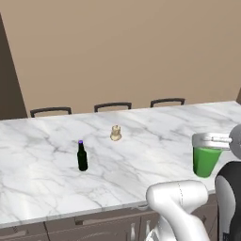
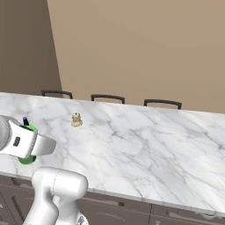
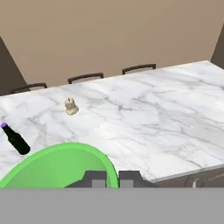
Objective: Open the cabinet directly in front. Then move the beer and the cup to the dining counter with the candle on it.
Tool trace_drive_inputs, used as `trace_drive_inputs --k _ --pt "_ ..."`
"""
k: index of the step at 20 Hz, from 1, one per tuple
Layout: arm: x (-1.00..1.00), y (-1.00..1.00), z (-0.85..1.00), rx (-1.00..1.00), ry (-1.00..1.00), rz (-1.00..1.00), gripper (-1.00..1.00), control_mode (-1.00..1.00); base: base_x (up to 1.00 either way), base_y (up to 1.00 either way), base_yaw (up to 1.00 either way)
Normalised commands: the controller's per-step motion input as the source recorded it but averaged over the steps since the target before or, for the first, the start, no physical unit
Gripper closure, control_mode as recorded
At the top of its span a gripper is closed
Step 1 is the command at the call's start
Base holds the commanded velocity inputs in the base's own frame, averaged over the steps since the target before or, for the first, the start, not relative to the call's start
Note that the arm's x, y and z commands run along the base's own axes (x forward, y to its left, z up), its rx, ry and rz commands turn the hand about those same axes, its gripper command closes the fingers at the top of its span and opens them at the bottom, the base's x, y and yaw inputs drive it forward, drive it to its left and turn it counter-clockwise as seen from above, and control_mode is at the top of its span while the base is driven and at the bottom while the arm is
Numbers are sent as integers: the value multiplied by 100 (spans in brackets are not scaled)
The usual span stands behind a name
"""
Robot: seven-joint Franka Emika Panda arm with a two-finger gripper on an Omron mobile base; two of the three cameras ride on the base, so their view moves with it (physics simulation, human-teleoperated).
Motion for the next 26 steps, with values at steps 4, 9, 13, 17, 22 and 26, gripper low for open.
trace_drive_inputs --k 4,9,13,17,22,26 --pt "36 0 -5 0 1 0 100 -100 0 0 0" --pt "95 0 -17 0 11 0 100 -100 0 0 0" --pt "100 -1 -26 0 14 0 100 -100 0 0 0" --pt "100 -2 -37 0 6 0 100 -100 0 0 0" --pt "92 0 -49 -1 1 0 100 -100 0 0 0" --pt "69 0 -74 -3 -3 0 100 -100 0 0 0"
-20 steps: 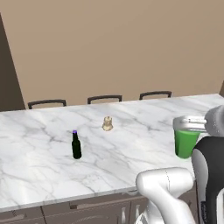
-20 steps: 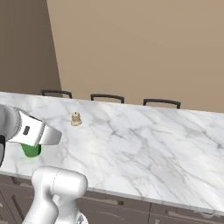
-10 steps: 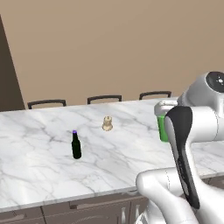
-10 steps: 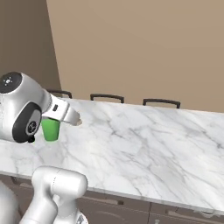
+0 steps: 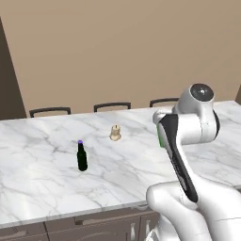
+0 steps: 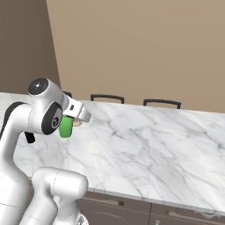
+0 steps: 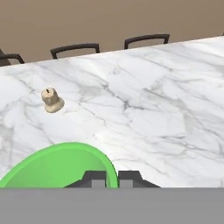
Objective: Open the cabinet directly in front. Then move the beer and the cup to the dining counter with the candle on it.
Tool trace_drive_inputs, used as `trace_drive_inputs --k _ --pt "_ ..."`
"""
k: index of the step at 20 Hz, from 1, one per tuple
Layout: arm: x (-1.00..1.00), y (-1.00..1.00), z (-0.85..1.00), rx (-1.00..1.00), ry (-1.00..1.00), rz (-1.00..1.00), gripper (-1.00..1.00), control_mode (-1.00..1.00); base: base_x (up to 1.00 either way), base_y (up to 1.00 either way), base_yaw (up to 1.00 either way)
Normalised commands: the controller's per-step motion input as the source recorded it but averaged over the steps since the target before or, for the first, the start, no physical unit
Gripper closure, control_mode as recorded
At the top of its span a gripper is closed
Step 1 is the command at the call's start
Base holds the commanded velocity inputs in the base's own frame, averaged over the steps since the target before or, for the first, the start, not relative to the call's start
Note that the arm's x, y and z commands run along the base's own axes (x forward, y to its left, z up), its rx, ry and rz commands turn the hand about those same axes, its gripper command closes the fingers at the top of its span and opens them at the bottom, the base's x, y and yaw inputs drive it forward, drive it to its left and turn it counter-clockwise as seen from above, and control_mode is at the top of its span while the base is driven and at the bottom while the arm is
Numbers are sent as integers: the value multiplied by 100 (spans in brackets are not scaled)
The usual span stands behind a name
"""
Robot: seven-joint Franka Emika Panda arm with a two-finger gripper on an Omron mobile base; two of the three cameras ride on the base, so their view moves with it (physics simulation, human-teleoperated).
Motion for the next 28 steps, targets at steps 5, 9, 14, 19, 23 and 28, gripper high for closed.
trace_drive_inputs --k 5,9,14,19,23,28 --pt "46 0 -59 -4 -11 0 100 -100 0 0 0" --pt "39 0 -28 -1 -9 0 100 -100 0 0 0" --pt "41 0 -24 0 -3 0 100 -100 0 0 0" --pt "36 0 -15 0 -2 0 100 -100 0 0 0" --pt "34 0 -18 0 0 0 100 -100 0 0 0" --pt "38 0 -36 0 0 0 100 -100 0 0 0"
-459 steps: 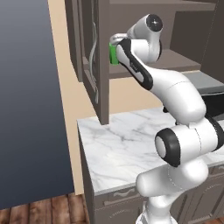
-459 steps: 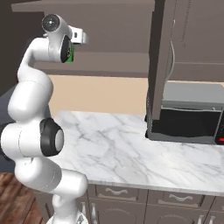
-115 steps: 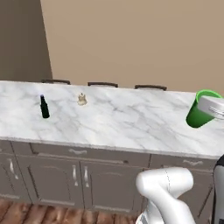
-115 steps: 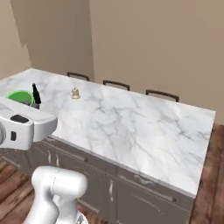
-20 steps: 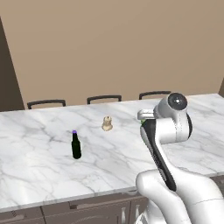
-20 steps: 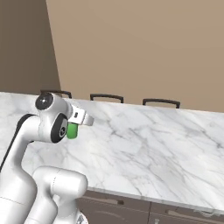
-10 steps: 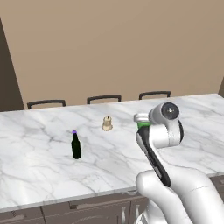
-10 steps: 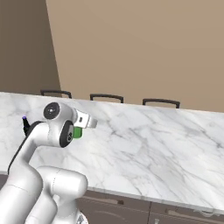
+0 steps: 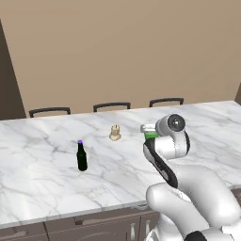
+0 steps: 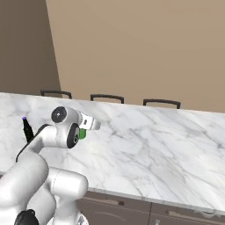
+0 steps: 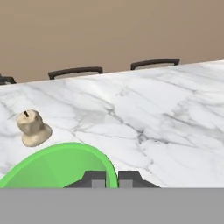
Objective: Open the cabinet directly in front. Then move the beer and the cup to the dining counter with the candle on it.
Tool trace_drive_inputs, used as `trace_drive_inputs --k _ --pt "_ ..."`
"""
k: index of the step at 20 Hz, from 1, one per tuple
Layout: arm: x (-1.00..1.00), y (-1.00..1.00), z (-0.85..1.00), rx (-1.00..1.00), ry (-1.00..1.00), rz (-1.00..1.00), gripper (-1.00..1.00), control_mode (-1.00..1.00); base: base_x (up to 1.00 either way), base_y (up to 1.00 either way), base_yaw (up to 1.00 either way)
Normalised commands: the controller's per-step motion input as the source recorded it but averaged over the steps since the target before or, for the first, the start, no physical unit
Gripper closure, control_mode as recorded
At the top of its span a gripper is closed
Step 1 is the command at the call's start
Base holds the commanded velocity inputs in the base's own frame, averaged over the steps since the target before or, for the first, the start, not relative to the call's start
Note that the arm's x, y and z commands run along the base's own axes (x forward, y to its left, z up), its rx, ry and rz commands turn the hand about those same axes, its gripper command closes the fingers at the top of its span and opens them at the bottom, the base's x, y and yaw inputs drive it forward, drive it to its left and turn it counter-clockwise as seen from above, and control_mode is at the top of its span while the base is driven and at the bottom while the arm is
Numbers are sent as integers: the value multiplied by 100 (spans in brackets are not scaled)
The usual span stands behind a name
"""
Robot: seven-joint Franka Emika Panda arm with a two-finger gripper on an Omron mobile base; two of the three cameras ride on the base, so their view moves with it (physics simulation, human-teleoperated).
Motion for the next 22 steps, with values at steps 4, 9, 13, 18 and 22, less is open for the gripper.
trace_drive_inputs --k 4,9,13,18,22 --pt "39 0 -41 0 0 0 100 -100 0 0 0" --pt "42 -5 -45 1 0 0 100 -100 0 0 0" --pt "35 -4 -48 0 0 0 100 -100 0 0 0" --pt "24 -6 -54 0 0 1 100 -100 0 0 0" --pt "18 -3 -25 1 0 0 100 -100 0 0 0"
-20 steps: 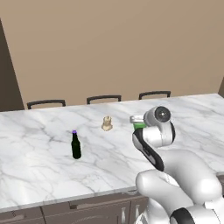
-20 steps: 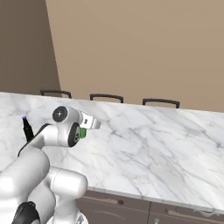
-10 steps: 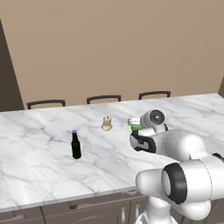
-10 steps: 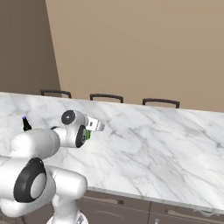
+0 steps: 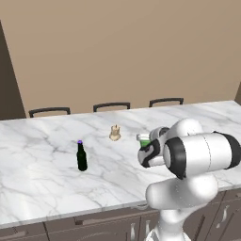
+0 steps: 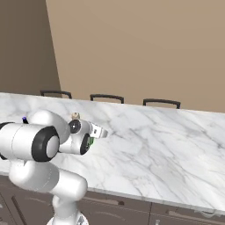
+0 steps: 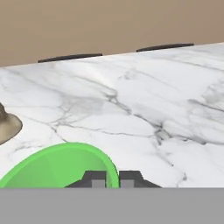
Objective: Open the cabinet directly in front. Then move the beer and the cup to the dining counter with the candle on it.
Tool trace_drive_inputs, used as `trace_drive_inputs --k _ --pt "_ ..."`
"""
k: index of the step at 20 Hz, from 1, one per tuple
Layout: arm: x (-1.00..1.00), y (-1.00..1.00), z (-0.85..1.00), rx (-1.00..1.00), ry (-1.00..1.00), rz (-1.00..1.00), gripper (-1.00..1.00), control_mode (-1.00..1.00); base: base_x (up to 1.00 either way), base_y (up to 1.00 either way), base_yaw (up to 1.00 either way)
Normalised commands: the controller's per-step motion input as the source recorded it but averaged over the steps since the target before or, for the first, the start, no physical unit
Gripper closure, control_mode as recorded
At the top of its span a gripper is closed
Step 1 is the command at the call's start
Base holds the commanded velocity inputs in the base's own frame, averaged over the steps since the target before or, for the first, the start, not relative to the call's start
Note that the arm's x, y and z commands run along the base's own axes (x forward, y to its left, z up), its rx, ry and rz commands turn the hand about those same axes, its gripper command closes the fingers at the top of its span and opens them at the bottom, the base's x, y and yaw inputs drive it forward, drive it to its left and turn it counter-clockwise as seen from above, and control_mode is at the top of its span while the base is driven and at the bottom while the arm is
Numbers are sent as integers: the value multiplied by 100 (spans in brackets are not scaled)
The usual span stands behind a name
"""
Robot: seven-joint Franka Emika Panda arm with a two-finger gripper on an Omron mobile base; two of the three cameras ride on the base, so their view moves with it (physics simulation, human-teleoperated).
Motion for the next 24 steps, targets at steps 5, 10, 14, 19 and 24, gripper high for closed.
trace_drive_inputs --k 5,10,14,19,24 --pt "16 -2 -9 0 0 0 100 -100 0 0 0" --pt "26 -4 -3 0 1 0 100 -100 0 0 0" --pt "0 0 0 0 0 0 100 -100 0 0 0" --pt "-46 0 0 0 -20 0 100 -100 0 0 0" --pt "-29 -1 0 0 -17 0 100 -100 0 0 0"
